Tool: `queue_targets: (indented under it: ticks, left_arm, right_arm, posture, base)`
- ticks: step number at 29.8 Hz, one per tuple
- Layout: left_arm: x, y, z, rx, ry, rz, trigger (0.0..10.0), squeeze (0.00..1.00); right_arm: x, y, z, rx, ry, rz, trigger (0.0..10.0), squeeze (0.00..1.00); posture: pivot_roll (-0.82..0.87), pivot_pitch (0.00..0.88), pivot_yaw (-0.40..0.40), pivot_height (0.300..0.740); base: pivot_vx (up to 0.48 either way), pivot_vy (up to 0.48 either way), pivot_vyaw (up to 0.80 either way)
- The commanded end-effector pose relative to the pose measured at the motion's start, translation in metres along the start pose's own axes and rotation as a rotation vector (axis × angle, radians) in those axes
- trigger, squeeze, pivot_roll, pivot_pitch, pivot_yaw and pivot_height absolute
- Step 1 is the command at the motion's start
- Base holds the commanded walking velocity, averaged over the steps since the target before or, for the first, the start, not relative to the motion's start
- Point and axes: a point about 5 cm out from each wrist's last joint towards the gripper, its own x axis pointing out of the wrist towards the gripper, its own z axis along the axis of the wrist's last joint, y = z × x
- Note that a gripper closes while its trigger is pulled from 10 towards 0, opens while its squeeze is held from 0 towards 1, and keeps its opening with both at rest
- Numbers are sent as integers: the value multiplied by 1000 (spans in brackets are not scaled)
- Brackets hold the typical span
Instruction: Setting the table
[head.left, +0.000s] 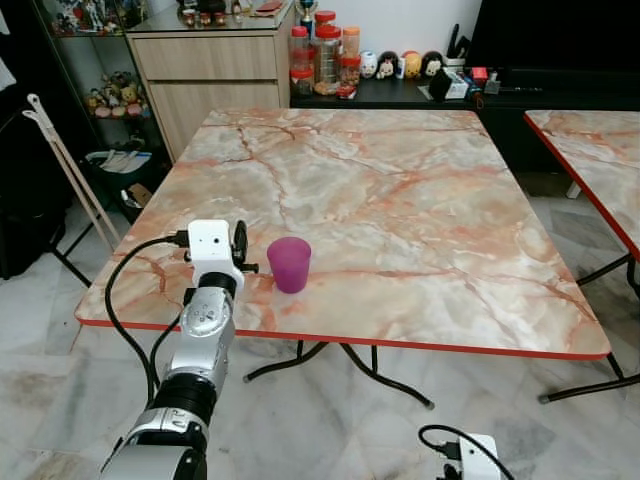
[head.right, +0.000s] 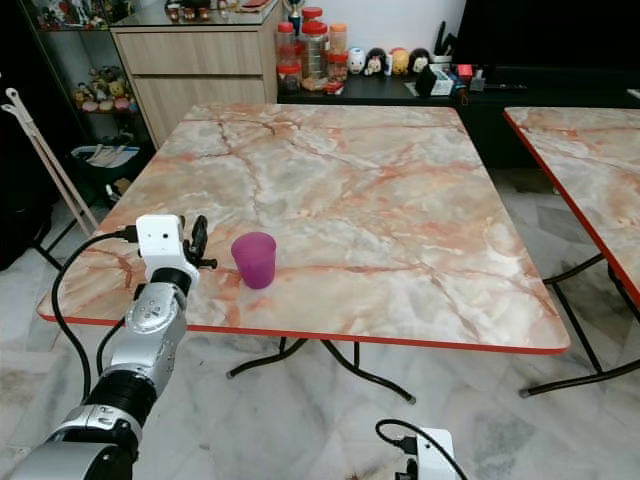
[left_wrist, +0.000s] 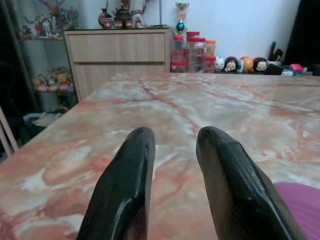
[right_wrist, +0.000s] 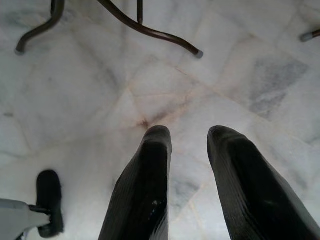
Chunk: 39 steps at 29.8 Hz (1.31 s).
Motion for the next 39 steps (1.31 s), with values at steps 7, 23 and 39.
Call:
queue_targets:
  ticks: [7,23,39]
  left_arm:
    - [1,-2,3,-12,-16,-2,10000,0]
    - [2,5,7,-12,-31,24,10000,0]
    - [-2,35,29,19,-74,29,10000,0]
  right_arm:
    - [-1,-2,-4,7,10,-9,10000,0]
    - [0,0,-1,3,6,1,10000,0]
    - [-1,5,-6,6,21,11,10000,0]
  posture:
    - [0,0,12,740]
    - [6,0,8,740]
    - [20,0,18,740]
  base:
    - [350,0,0]
    - [375,0,0]
    - [137,0,0]
